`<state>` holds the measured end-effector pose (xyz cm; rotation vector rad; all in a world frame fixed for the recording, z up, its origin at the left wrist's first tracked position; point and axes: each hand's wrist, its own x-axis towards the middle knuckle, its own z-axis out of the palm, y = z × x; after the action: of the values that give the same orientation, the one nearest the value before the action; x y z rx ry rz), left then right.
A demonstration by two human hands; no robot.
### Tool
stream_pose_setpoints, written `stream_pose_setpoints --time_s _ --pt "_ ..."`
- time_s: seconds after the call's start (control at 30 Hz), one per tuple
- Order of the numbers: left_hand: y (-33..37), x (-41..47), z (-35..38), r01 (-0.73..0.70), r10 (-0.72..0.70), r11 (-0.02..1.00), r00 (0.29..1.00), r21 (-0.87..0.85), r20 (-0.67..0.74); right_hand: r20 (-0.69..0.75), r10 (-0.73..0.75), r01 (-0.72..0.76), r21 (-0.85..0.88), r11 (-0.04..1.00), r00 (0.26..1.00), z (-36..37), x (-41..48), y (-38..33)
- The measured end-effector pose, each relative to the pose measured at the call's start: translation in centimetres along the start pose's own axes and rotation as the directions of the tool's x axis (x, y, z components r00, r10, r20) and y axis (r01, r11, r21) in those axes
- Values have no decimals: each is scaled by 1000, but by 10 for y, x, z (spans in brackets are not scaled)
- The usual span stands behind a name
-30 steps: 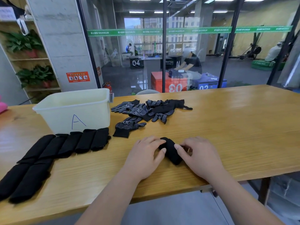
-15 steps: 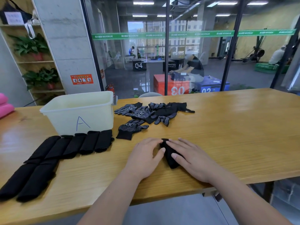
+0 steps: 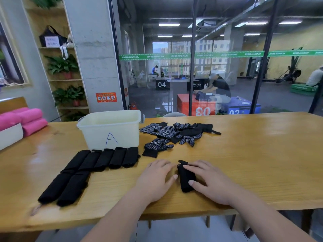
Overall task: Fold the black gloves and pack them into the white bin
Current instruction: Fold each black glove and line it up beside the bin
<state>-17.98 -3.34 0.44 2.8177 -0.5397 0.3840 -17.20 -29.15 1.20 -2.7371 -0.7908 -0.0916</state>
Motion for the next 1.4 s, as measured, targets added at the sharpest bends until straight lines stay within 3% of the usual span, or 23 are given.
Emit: stream_pose_setpoints --time_s 0.2,0.7,0.83,1.07,1.4 --pt "-36 -43 -26 88 -87 996 995 31 -51 66 -91 90 17 996 994 15 29 -62" --pt "-132 -138 -82 349 -319 926 927 143 -200 76 -231 233 -22 972 970 64 88 -189" --pt "-156 -154 -92 435 -404 879 897 198 -179 97 -244 249 -45 968 965 70 100 -210" --pt "-185 -170 -93 503 -517 822 856 267 -19 102 -253 257 -30 966 962 82 120 -236" --pt "-196 -170 -90 497 -511 839 860 223 3 68 -220 223 -40 974 973 97 138 -262"
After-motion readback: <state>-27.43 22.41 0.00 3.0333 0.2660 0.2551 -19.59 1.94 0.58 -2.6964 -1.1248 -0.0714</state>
